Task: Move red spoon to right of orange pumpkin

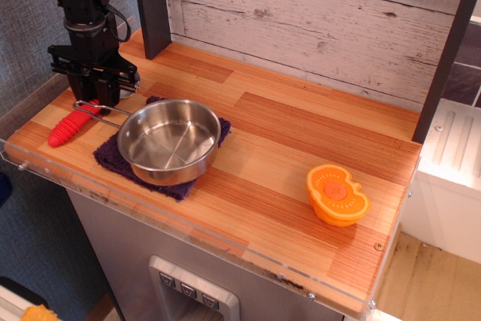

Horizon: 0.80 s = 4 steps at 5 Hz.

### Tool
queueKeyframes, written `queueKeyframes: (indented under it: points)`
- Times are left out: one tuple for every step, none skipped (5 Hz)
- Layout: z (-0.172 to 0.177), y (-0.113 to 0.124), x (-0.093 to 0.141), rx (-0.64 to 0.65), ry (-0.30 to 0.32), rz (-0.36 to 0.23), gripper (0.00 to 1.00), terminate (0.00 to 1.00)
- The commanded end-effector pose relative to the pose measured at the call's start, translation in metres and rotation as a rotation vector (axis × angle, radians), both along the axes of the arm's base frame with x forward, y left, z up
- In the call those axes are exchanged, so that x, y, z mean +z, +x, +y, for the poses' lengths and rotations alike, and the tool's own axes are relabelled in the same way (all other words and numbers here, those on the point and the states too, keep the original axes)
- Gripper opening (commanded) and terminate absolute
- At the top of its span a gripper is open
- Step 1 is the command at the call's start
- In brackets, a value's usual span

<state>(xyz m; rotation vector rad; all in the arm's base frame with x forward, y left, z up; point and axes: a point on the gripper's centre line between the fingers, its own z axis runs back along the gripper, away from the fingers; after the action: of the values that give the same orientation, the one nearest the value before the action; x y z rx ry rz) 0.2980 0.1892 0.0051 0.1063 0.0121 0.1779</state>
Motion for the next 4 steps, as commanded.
queueKeyframes:
  points:
    - [0.001, -0.035, 0.025, 0.04, 0.016, -0.032, 0.0, 0.0]
    - [0.008, -0.052, 0.035, 0.07, 0.032, -0.038, 0.0, 0.0]
    - [0.016, -0.064, 0.041, 0.106, 0.043, -0.042, 0.0, 0.0]
    - [0.019, -0.068, 0.039, 0.128, 0.045, -0.036, 0.0, 0.0]
